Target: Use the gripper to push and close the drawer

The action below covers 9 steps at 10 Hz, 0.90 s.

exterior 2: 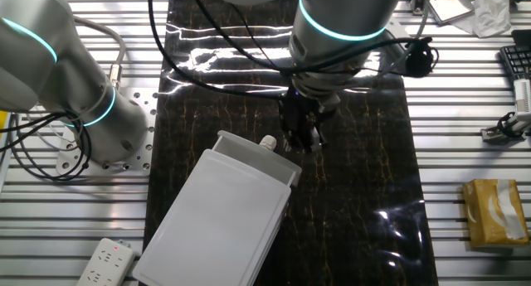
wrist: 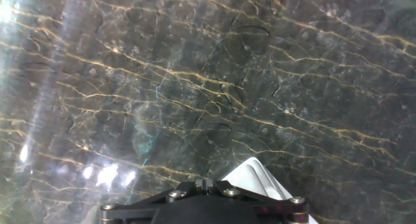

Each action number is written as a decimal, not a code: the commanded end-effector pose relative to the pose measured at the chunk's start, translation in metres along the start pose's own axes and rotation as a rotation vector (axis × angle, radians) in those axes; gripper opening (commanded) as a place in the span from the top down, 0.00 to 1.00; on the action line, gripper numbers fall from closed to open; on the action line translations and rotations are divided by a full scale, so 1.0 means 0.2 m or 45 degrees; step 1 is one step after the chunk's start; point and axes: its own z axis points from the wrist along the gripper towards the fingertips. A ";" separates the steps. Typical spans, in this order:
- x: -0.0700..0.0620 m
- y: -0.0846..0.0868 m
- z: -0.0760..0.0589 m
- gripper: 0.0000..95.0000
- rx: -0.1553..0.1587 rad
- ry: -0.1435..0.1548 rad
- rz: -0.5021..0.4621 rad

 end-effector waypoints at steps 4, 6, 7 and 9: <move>0.00 0.00 0.00 1.00 0.004 0.046 0.174; 0.00 0.00 0.00 1.00 -0.007 0.033 0.197; 0.00 0.00 0.00 1.00 -0.011 0.029 0.226; 0.00 0.00 0.00 1.00 -0.013 0.024 0.251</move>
